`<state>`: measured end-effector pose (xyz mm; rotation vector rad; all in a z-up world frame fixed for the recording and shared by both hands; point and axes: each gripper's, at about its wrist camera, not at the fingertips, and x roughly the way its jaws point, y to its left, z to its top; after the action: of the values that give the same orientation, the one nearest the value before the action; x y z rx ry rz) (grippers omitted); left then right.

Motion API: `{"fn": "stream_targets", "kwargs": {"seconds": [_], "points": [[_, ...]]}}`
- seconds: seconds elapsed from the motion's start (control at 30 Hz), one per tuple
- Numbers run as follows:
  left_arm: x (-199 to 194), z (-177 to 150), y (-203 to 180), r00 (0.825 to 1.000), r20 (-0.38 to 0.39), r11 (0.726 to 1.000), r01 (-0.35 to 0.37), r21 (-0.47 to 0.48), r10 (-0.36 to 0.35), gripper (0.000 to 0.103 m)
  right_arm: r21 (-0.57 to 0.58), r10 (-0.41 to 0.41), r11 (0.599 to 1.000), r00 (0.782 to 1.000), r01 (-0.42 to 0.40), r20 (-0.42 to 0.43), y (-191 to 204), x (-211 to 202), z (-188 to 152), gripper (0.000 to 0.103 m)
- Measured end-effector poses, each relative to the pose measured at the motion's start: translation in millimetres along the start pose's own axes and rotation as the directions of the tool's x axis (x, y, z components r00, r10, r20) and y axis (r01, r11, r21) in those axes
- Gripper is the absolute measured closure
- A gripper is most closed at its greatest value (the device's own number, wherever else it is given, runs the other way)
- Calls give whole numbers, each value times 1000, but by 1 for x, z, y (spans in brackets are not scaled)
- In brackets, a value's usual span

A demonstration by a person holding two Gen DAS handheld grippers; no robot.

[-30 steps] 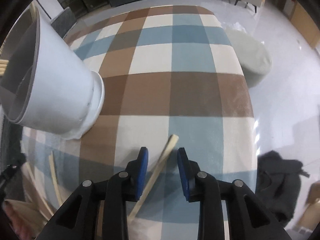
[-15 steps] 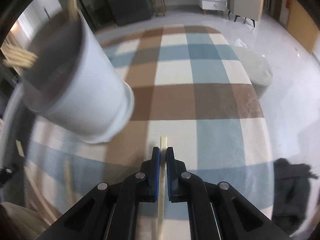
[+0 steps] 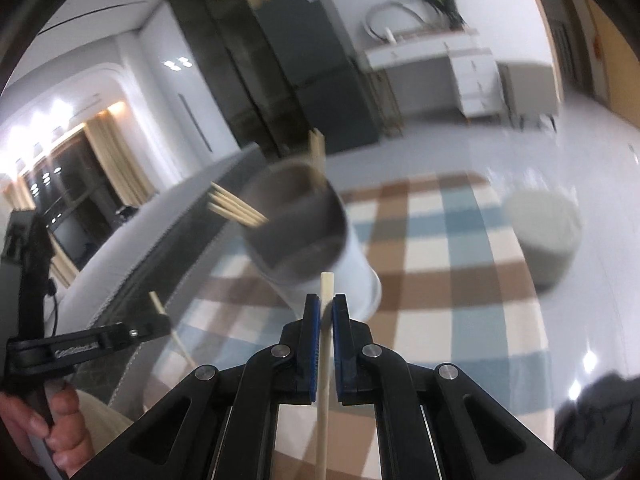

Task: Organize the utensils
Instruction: 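Grasp a chopstick with the left tool while the right tool lifts its chopstick, then lower both held chopsticks into the grey holder and open both tools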

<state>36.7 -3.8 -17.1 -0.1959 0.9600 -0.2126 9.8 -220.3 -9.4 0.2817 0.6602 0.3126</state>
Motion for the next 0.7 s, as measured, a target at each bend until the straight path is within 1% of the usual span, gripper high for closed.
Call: {"fn": "stream_targets", "kwargs": {"seconds": [0.07, 0.2, 0.33, 0.5, 0.57, 0.6, 0.7], "points": [[-7, 6, -5, 1000, 12, 1000, 10, 6, -10, 102, -18, 25, 1000, 999, -24, 39, 5, -7, 7, 98], [-16, 17, -20, 999, 30, 999, 24, 42, -25, 102, -32, 58, 998, 995, -55, 84, 9, -12, 20, 98], [-25, 31, -31, 997, 44, 997, 57, 61, -59, 102, -40, 69, 997, 989, -65, 127, 10, -16, 39, 98], [-37, 52, -43, 994, 56, 993, 90, 79, -95, 102, -64, 91, 995, 982, -82, 164, 10, -14, 72, 98], [-41, 63, -44, 991, 61, 991, 113, 72, -118, 102, -74, 96, 994, 978, -84, 183, 11, -13, 88, 98], [-44, 71, -43, 988, 62, 989, 139, 58, -143, 102, -81, 102, 993, 976, -87, 193, 13, -12, 96, 98], [-51, 93, -39, 980, 75, 983, 184, 16, -185, 102, -109, 119, 989, 967, -97, 223, 19, -8, 123, 98]]}}
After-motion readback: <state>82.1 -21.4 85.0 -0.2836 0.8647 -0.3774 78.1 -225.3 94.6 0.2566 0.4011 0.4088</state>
